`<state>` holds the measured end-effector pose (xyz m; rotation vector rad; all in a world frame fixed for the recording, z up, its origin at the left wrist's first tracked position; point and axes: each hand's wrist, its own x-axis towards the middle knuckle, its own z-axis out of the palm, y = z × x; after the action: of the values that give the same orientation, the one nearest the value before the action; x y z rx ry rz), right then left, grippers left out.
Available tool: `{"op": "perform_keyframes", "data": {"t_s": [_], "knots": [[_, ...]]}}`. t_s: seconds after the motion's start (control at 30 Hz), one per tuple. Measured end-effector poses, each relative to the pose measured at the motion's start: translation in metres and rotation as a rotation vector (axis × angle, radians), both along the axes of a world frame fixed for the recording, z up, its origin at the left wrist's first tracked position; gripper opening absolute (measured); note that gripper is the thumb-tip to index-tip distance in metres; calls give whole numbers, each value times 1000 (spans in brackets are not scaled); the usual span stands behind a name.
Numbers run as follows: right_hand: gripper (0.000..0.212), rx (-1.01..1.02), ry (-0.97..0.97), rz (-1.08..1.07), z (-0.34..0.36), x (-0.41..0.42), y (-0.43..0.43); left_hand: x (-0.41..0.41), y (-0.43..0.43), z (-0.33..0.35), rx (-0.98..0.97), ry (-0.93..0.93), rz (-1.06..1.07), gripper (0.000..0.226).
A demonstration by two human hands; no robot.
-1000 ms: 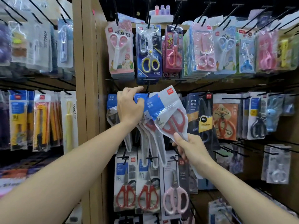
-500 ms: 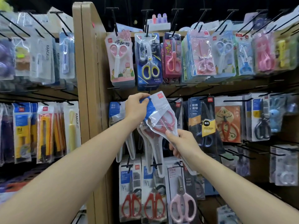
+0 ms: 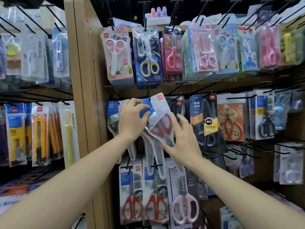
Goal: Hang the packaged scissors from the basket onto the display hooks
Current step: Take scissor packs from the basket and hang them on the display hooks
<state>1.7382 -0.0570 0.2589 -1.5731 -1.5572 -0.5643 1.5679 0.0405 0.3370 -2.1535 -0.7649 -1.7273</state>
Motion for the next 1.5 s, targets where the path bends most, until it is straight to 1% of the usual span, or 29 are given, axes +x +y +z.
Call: {"op": "perform_keyframes", "data": {"t_s": [0.07, 0.1, 0.13, 0.17, 0.37, 0.47, 0.53, 0.6, 0.7, 0.77, 0.83, 0.9, 0.97, 1.03, 1.13, 1.2, 1.27, 1.37, 1.43, 1.5], "knots": [[97, -2, -225, -27, 11, -7, 8, -4, 3, -7, 14, 61, 12, 21], [90, -24, -292, -32, 16, -11, 10, -7, 4, -9, 16, 90, 22, 24], [84, -45, -324, -39, 21, -14, 12, -9, 5, -11, 14, 116, 38, 25], [84, -60, -336, -47, 24, -17, 13, -11, 6, -12, 4, 140, 57, 27], [91, -150, -417, -120, 32, -17, 16, -15, 8, -9, -53, 310, 161, 37], [85, -227, -459, -155, 41, -17, 17, -13, 8, -7, -122, 393, 219, 45], [92, -268, -443, -110, 43, -14, 15, -11, 3, -7, -146, 403, 215, 49], [96, -265, -427, -54, 38, -7, 8, -11, -5, -11, -163, 408, 206, 56], [93, -285, -428, -4, 17, 10, -9, -13, -18, -26, -103, 440, 245, 66], [84, -309, -434, 26, 0, 22, -21, -13, -27, -41, 11, 465, 258, 65], [74, -340, -441, 46, -16, 32, -33, -7, -31, -57, 82, 526, 299, 66], [68, -361, -412, 64, -32, 42, -46, 1, -32, -67, 79, 531, 329, 68], [64, -365, -369, 80, -49, 53, -60, 7, -32, -70, 58, 493, 340, 62], [61, -373, -339, 79, -70, 65, -73, 11, -29, -73, 71, 496, 376, 57], [62, -374, -343, 23, -102, 78, -87, 22, -26, -77, 69, 528, 447, 55], [64, -378, -338, -16, -119, 85, -92, 32, -33, -79, 30, 497, 471, 53], [59, -353, -317, -11, -131, 92, -99, 41, -47, -83, -6, 429, 426, 49], [38, -304, -264, 35, -150, 102, -118, 49, -82, -105, -19, 385, 232, 41], [22, -261, -227, 72, -172, 111, -139, 55, -111, -136, -23, 405, 47, 37], [13, -244, -178, 61, -199, 121, -162, 62, -139, -175, -69, 483, -105, 34]]}}
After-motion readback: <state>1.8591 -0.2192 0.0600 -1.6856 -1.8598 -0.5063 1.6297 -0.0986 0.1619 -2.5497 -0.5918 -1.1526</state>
